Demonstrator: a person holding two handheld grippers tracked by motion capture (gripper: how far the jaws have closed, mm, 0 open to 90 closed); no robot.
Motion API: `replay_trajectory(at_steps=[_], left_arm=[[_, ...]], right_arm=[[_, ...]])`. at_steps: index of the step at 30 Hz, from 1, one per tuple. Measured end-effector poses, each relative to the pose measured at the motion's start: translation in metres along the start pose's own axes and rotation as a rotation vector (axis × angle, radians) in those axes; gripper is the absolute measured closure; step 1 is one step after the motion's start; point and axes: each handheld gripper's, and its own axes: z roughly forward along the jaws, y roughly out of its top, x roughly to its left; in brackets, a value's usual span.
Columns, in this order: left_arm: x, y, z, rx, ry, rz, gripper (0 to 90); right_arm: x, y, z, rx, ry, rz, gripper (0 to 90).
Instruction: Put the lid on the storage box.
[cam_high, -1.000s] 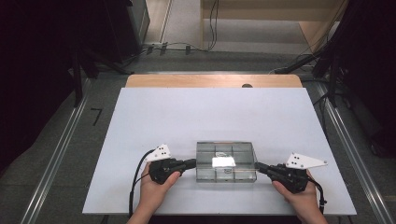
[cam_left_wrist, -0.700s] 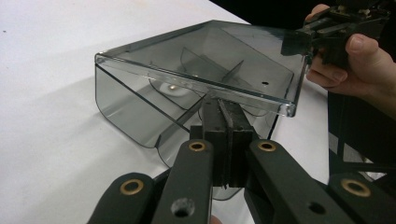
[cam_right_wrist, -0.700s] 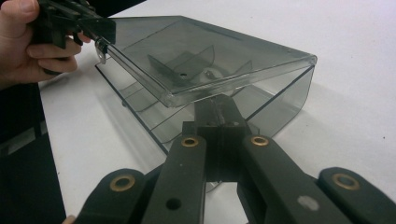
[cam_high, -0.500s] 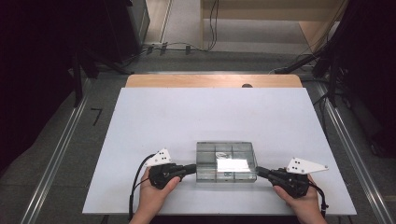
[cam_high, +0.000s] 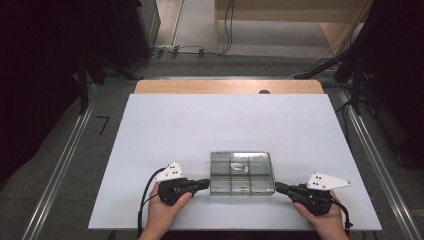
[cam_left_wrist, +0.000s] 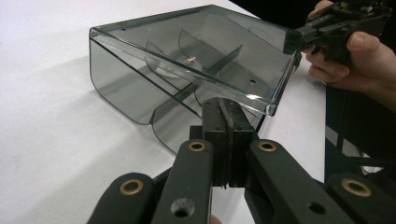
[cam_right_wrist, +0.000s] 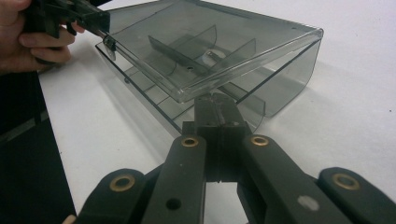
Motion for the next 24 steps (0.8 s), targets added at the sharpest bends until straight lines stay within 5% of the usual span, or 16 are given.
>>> replay_trajectory(at_steps=[24], left_arm=[[0.0029, -0.0032, 0.0037, 0.047, 0.007, -0.007, 88.3]], right_arm=[[-0.0045, -0.0042, 0.0029, 0.029, -0.012, 0.000, 87.1]])
